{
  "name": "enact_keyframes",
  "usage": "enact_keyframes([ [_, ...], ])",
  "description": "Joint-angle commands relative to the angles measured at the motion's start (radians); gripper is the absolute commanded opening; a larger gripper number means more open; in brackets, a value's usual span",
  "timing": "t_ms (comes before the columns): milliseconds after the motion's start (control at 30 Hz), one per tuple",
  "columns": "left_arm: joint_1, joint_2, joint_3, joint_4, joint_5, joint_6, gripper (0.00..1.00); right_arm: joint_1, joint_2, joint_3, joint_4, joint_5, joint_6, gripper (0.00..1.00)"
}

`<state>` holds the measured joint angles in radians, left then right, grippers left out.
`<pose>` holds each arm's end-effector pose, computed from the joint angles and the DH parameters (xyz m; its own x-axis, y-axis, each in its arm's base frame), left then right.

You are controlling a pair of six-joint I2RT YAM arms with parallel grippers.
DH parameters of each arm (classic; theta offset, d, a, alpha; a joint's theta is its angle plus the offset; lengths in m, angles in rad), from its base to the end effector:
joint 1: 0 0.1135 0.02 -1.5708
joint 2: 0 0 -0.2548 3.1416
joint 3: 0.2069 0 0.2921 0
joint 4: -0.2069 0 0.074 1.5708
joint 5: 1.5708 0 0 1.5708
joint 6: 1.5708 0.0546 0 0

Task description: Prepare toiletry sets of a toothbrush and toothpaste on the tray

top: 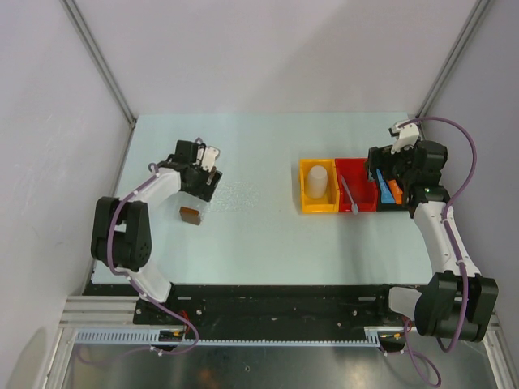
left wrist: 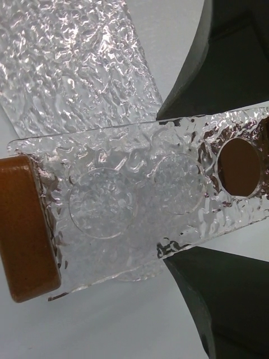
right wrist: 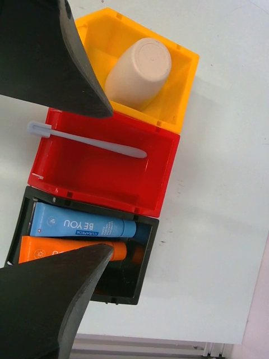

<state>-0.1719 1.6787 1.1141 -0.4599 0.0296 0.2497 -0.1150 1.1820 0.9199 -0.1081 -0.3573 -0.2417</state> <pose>0.3819 -0.0679 0.1547 -0.7697 0.3843 -0.5097 0.3884 0.9156 0.1039 0.3317 -0.0191 0.2879 -0.2972 -0.1914 -0.9354 -0.2961 0.9499 -0.1003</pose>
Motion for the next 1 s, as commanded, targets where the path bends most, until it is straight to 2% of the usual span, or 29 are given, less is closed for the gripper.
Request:
enact_keyframes([
  [0, -0.020, -0.085, 0.018, 0.003, 0.045, 0.201, 0.82, 0.005, 0.004, 0.000, 0.010, -0.014, -0.013, 1.00],
  [300, -0.020, -0.105, 0.007, -0.042, 0.142, 0.339, 0.81, 0.005, 0.004, 0.002, 0.007, -0.014, -0.011, 1.00],
  [433, -0.020, -0.126, 0.004, -0.069, 0.214, 0.454, 0.82, 0.005, 0.005, 0.000, 0.007, -0.016, -0.011, 1.00],
  [967, -0.015, -0.060, 0.069, -0.190, 0.314, 0.826, 0.86, 0.003, 0.014, 0.002, 0.005, -0.017, -0.011, 1.00],
])
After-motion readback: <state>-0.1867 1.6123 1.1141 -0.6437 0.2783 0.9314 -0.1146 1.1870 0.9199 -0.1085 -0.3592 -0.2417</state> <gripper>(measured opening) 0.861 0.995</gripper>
